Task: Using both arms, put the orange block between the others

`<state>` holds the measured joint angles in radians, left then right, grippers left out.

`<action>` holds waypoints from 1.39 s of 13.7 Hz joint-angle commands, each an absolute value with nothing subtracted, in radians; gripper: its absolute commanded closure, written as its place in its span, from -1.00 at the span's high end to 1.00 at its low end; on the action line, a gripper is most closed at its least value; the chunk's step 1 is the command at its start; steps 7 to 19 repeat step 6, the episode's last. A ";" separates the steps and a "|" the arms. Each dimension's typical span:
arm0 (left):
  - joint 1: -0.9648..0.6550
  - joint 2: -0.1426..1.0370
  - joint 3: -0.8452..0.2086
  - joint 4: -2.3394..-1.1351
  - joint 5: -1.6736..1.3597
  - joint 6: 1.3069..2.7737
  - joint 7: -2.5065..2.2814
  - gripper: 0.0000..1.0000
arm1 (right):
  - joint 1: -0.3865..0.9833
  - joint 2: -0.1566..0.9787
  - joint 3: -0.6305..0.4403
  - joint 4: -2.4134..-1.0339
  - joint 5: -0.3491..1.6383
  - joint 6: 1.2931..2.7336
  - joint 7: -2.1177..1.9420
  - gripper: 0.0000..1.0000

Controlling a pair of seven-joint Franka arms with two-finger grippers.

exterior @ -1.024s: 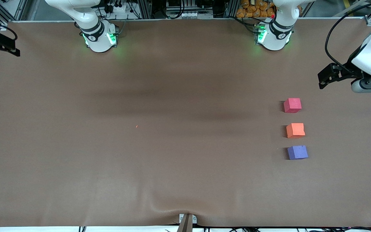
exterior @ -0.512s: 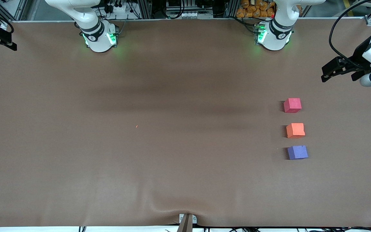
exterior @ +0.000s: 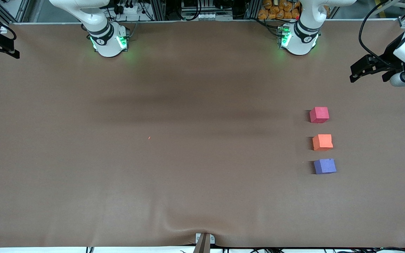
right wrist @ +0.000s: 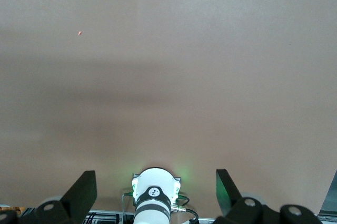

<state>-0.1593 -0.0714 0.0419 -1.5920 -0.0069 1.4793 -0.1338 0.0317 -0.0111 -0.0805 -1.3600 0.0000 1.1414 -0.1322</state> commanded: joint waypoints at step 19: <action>-0.161 -0.141 0.052 -1.629 0.006 1.451 -0.115 1.00 | 0.006 -0.014 -0.069 -1.361 0.020 1.147 -0.133 1.00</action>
